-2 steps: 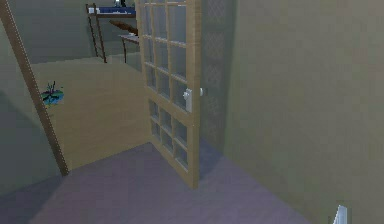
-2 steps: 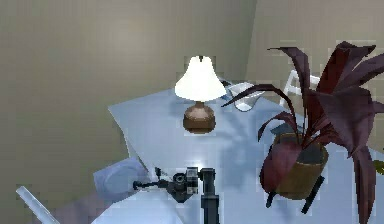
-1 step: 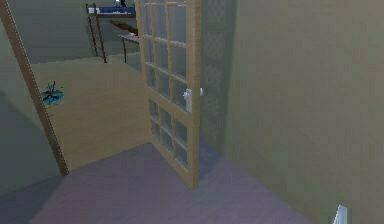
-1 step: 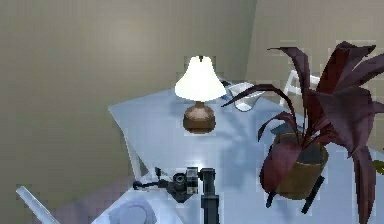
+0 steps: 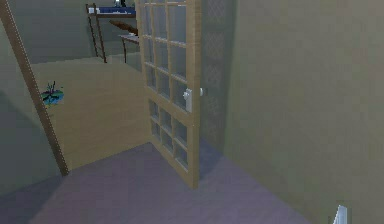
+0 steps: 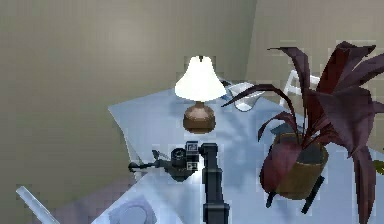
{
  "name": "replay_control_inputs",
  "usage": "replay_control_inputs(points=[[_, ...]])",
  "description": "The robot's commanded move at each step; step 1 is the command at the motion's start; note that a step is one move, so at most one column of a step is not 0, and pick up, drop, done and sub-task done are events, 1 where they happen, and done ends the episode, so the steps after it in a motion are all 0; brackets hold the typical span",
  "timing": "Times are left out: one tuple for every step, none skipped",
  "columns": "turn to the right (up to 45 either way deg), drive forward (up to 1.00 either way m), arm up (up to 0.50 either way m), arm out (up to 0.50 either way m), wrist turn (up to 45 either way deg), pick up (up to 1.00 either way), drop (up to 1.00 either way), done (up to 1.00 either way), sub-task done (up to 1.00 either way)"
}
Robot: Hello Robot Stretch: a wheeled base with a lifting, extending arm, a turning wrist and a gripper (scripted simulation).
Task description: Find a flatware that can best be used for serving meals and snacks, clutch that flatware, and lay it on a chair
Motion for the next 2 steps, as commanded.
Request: replay_control_inputs(points=[[0.0, 0.00, 0.00, -0.08, 0.0, 0.00, 0.00, 0.00, 0.00], [0.0, 0.00, 0.00, 0.00, 0.0, 0.00, 0.00, 1.00, 0.00]])
